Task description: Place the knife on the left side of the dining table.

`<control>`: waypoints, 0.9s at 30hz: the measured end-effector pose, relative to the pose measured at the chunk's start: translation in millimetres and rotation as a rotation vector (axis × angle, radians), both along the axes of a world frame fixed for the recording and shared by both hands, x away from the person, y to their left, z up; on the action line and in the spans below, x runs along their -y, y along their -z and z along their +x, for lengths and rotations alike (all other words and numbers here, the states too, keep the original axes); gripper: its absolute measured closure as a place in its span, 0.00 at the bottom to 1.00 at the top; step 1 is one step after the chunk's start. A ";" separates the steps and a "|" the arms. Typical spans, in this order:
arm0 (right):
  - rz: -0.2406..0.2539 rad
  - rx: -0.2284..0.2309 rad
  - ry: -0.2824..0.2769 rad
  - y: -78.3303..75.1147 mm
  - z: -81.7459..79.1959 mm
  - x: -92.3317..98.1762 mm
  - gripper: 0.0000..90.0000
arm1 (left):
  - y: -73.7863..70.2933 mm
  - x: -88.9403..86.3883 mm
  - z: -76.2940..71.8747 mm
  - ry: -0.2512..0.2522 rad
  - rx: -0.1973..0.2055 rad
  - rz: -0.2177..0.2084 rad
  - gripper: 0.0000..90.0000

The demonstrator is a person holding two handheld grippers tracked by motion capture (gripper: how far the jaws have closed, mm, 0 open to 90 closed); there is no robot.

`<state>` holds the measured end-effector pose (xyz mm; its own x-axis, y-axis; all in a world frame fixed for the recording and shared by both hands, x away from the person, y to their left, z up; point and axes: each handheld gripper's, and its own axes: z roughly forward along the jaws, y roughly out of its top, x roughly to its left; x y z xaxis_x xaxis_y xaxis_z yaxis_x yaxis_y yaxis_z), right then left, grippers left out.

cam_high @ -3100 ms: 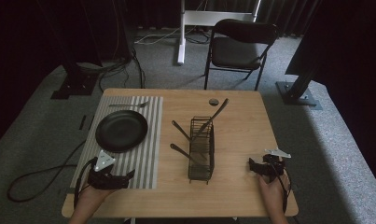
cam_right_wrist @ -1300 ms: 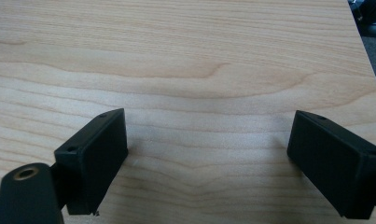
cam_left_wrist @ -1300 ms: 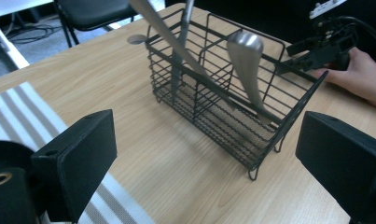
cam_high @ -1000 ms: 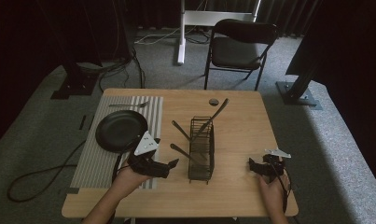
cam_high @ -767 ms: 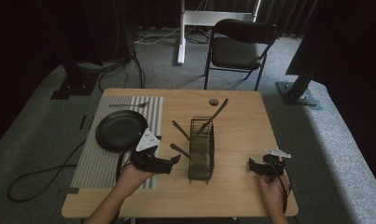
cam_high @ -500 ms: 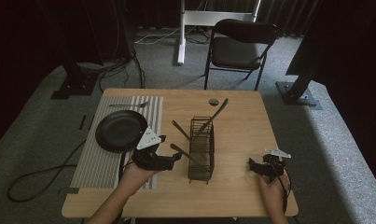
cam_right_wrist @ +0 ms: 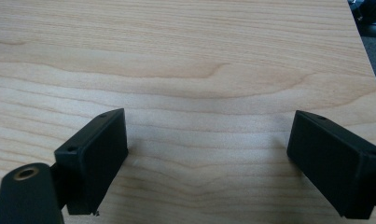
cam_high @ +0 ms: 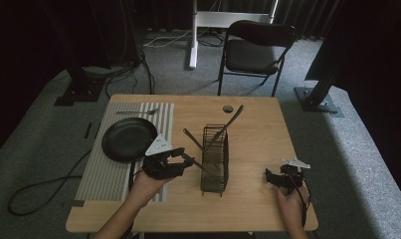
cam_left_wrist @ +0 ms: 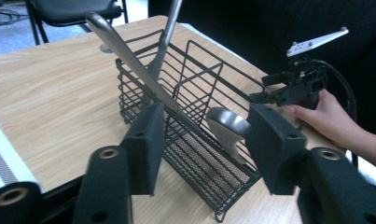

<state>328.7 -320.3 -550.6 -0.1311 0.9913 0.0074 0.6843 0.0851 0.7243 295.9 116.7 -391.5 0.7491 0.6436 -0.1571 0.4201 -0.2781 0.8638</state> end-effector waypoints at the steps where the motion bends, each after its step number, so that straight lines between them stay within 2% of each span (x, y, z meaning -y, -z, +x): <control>1: 0.000 0.000 0.000 0.0 0.0 0.0 0.13 | 0.0 0.0 -0.4 0.010 0.002 0.001 0.65; 3: 0.000 0.000 0.000 0.0 0.0 0.0 0.13 | -0.9 0.7 -0.6 0.013 0.002 0.004 0.69; 5: 0.000 0.000 0.000 0.0 0.0 0.0 0.13 | -1.4 1.9 -1.1 0.012 0.005 0.016 0.78; 7: 0.000 0.000 0.000 0.0 0.0 0.0 0.13 | -1.4 1.9 -1.1 0.011 0.006 0.020 0.79; 12: 0.001 0.000 0.001 0.0 -0.1 0.1 0.13 | -1.4 -1.2 0.5 0.037 -0.024 -0.008 0.82; 13: 0.001 0.000 0.001 0.0 -0.1 0.0 0.13 | -1.3 -3.1 1.2 0.055 -0.049 -0.045 0.82; 17: 0.001 0.000 0.001 0.0 -0.1 0.0 0.13 | -4.1 0.7 -1.6 0.066 -0.036 -0.057 0.84; 18: 0.001 0.000 0.001 0.0 -0.1 0.0 0.13 | -4.1 0.7 -1.6 0.066 -0.036 -0.057 0.90; 19: 0.001 0.000 0.001 0.0 -0.1 0.0 0.13 | -6.2 0.1 -1.2 0.085 -0.067 -0.112 0.90; 21: 0.001 0.000 0.001 0.0 -0.1 0.0 0.13 | -10.8 5.1 -4.8 0.086 -0.015 -0.071 0.93; 27: 0.001 -0.001 0.001 -0.1 -0.2 0.1 0.13 | -15.9 17.3 -8.1 0.097 0.022 -0.035 0.93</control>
